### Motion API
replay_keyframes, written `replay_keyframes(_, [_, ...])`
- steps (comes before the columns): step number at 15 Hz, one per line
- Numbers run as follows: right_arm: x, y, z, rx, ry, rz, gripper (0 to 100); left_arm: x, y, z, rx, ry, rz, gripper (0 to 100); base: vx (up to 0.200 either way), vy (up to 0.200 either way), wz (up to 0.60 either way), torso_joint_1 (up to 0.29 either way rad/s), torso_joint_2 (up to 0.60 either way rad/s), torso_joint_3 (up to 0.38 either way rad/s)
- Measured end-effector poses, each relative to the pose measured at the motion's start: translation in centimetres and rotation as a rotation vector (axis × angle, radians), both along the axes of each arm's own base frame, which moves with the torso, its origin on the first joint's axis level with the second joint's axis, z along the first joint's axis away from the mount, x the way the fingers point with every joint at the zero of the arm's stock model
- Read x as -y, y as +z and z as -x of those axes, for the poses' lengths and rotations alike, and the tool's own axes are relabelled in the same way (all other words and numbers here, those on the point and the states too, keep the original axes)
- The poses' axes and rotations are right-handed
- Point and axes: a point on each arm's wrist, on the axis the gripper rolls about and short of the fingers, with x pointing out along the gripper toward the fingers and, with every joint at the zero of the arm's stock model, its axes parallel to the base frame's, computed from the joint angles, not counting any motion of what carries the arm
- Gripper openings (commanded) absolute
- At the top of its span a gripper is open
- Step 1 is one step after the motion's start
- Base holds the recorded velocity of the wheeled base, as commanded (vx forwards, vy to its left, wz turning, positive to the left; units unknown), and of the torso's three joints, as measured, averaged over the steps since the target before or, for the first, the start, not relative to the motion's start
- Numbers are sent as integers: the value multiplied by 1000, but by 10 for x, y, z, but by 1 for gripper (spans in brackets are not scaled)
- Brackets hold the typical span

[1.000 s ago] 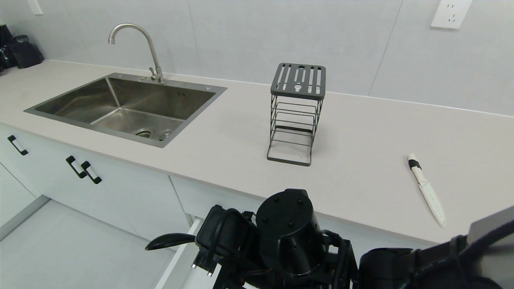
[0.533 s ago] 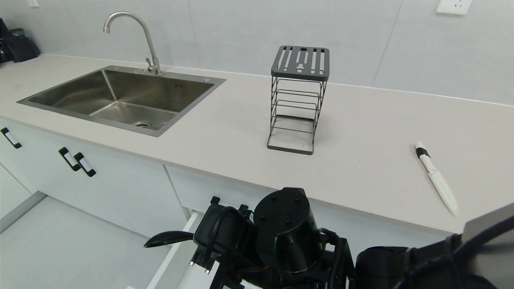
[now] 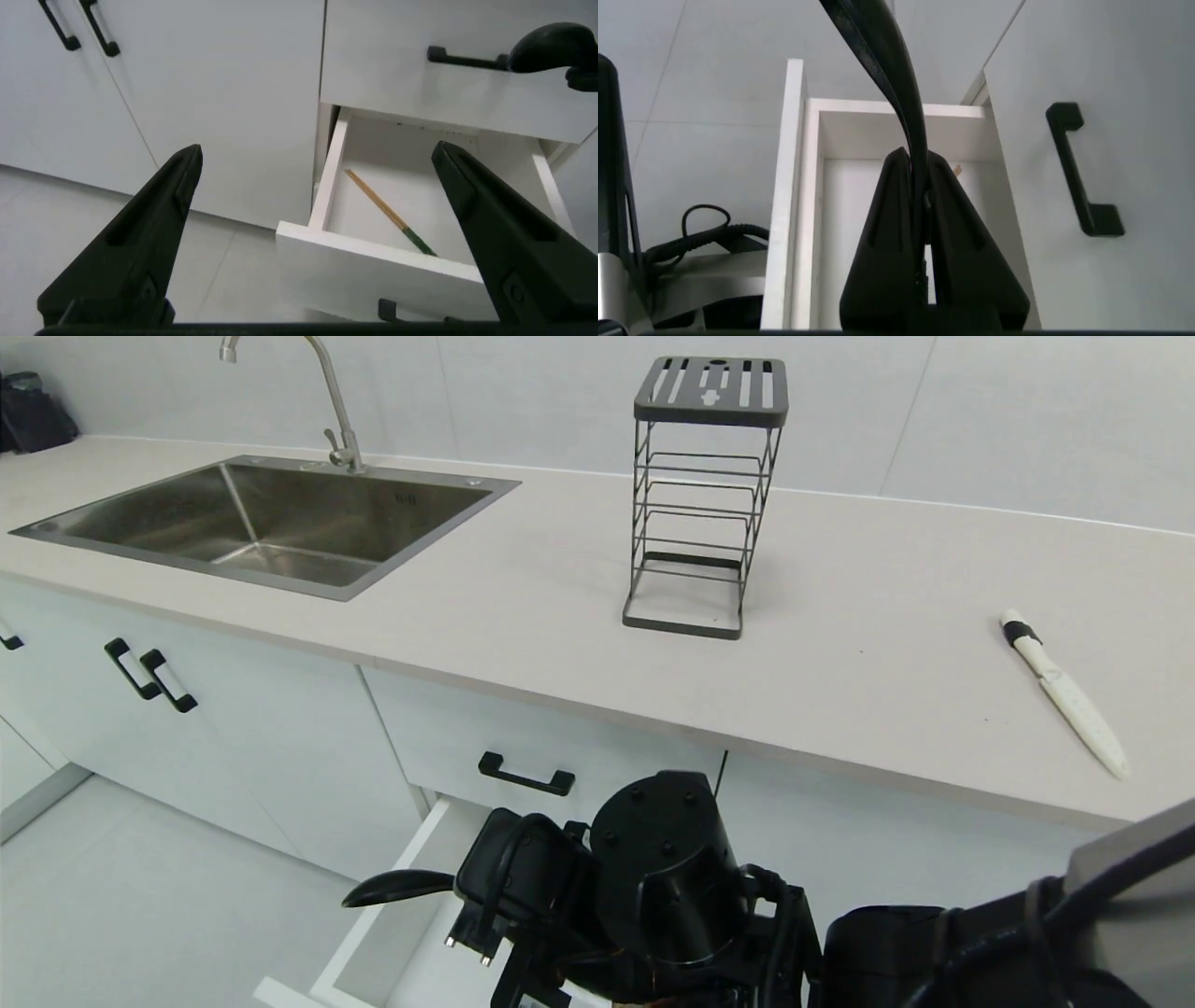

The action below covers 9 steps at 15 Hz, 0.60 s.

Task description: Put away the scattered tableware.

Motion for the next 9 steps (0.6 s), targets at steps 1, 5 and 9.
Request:
replay_keyframes(1, [0,0,0,0,1,0,0,0,0,0,-1,0,0,100,0,0,0,-242,437,188])
replay_keyframes(5, [-1,-2,1,-2,3,4,0,0,0,0,-1,0,0,100,0,0,0,-254,378,154])
replay_keyframes(9, [-1,-2,1,-3,3,7,0,0,0,0,-3,0,0,100,0,0,0,-233,327,124])
